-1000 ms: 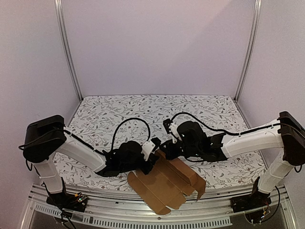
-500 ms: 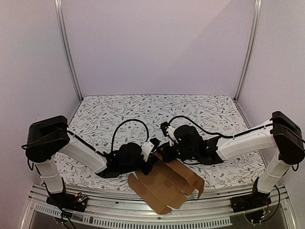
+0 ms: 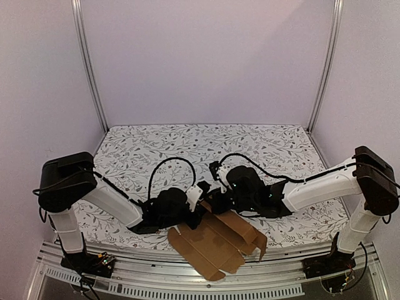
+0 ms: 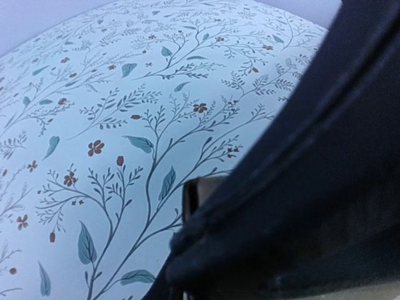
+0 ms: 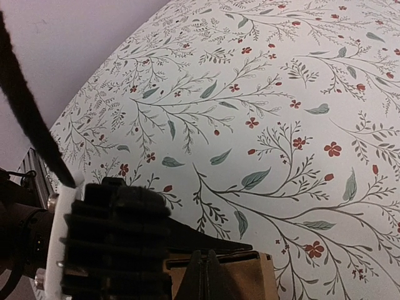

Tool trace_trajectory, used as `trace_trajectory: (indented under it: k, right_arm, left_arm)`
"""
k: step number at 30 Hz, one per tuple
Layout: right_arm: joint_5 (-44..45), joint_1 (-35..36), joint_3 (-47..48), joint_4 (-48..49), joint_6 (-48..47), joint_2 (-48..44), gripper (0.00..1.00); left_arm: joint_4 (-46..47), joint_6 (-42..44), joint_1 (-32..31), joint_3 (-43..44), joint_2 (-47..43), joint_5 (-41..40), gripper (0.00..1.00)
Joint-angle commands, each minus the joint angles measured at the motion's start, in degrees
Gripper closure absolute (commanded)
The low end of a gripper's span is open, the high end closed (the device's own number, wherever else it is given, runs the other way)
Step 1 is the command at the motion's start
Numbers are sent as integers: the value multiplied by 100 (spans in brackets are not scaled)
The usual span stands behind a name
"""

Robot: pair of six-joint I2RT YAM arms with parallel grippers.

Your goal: Fold the paper box

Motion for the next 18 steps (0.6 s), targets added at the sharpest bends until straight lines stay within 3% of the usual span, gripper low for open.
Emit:
trace_trajectory:
  k: [1, 4, 18]
  right_arm:
    - [103, 64, -126, -272, 78, 116, 100]
    - [116, 57, -128, -281, 92, 97, 100]
    - [161, 66, -144, -281, 172, 11, 100]
  left_arm:
    - [215, -40, -46, 109, 186, -25, 92]
    - [240, -48, -55, 101, 200, -34, 100]
    - [220, -23, -103, 70, 128, -113, 100]
